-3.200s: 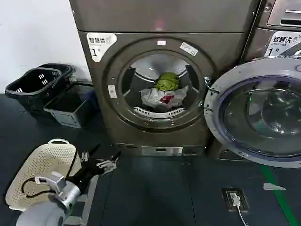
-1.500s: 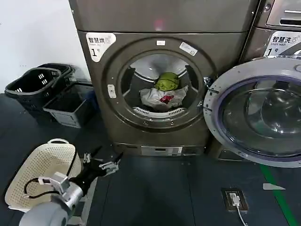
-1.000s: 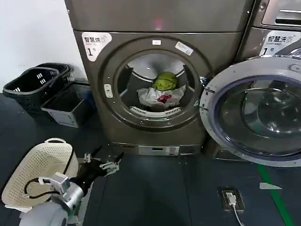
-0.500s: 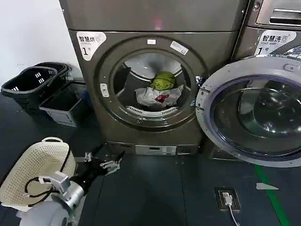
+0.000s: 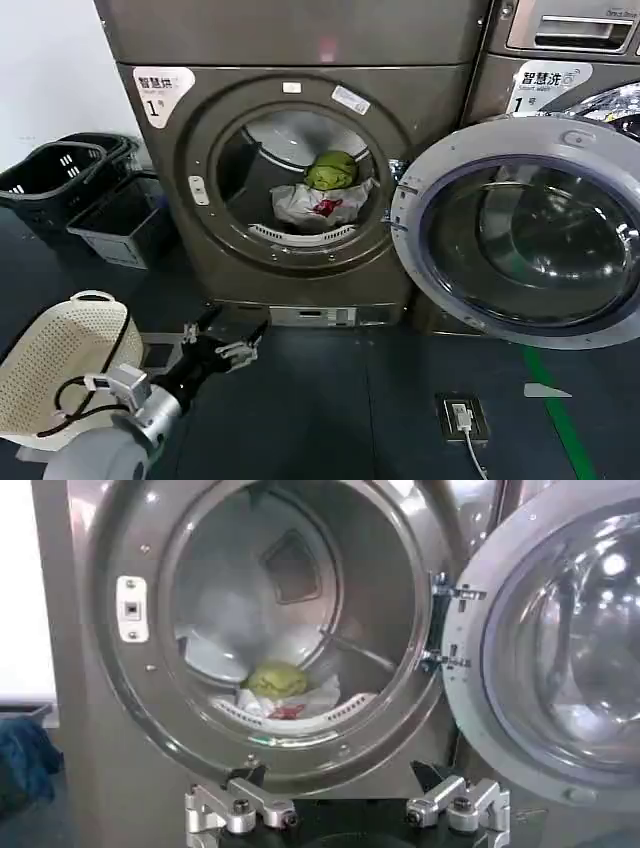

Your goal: Grasp the clothes from the dryer.

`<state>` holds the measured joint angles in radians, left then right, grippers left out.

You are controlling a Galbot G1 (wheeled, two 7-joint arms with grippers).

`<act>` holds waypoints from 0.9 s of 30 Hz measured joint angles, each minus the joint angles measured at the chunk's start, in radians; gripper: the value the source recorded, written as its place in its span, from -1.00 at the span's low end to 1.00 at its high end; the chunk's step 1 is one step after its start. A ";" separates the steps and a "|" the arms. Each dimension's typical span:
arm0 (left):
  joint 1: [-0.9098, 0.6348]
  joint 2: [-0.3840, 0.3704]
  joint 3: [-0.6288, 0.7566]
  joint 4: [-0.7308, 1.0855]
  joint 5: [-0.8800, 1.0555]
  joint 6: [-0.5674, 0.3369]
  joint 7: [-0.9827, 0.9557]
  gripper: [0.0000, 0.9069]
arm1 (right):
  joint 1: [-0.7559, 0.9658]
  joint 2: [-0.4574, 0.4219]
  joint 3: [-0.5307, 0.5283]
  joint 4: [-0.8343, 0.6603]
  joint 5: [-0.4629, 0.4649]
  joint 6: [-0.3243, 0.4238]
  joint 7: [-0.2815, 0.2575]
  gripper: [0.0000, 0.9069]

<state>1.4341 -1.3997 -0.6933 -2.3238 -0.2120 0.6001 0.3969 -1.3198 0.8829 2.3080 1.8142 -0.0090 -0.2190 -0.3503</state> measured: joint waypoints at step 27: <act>0.013 -0.004 -0.001 -0.019 0.000 0.000 -0.007 1.00 | -0.002 -0.003 -0.004 -0.017 0.026 0.049 0.032 1.00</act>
<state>1.4466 -1.4041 -0.6944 -2.3425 -0.2118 0.5998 0.3901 -1.3214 0.8801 2.3036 1.7976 0.0167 -0.1700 -0.3185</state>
